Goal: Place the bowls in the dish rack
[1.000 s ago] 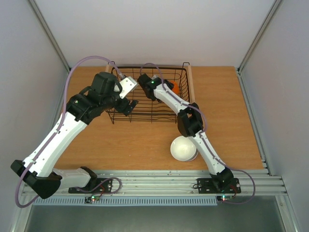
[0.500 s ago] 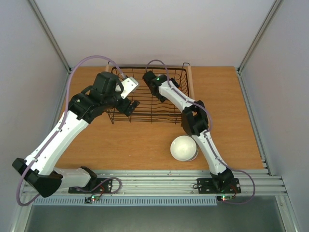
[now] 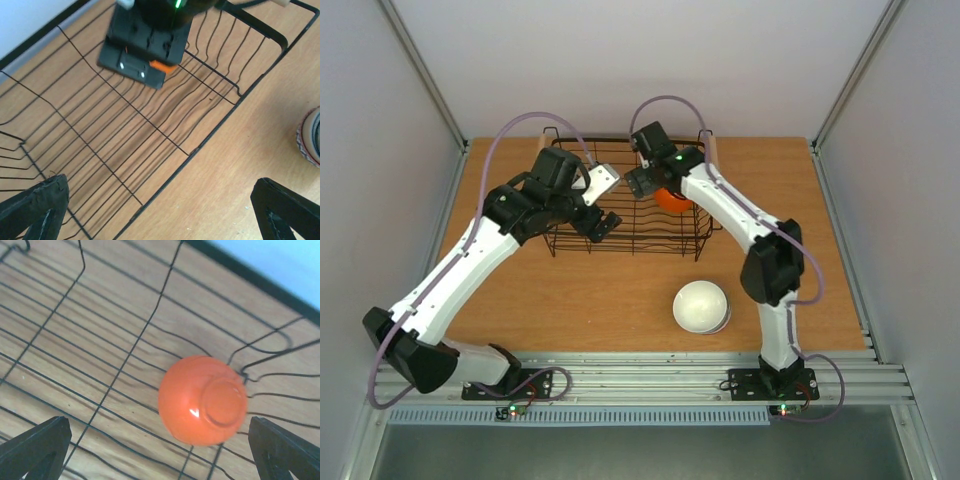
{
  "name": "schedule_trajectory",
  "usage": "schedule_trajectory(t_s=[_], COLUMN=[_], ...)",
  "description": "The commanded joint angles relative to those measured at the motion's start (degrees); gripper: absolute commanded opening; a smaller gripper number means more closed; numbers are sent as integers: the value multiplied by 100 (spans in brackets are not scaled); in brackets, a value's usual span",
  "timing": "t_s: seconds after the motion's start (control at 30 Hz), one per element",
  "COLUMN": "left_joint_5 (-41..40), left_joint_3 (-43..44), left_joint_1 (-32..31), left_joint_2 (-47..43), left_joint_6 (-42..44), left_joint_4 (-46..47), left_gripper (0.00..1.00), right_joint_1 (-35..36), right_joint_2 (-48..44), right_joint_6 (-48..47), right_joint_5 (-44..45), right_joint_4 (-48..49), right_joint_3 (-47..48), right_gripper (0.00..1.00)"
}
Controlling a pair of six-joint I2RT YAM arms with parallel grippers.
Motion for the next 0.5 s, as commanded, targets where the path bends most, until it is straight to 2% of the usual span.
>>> schedule_trajectory(t_s=[0.0,0.17,0.47], left_joint_5=[530,857,1282], left_joint_3=[183,276,674], left_joint_1=[17,-243,-1548], left_joint_2=[244,582,1600], left_joint_6=[-215,-313,-219], left_joint_4=[-2,-148,-526], left_gripper=[99,95,88], right_joint_1=[-6,-210,-266], right_joint_2=[-1020,-2486,-4514], right_joint_6=[343,776,1098], right_joint_5=[282,699,1102], right_joint_4=[808,1288,917], right_joint_3=[-839,-2027,-3339], right_gripper=[98,98,98])
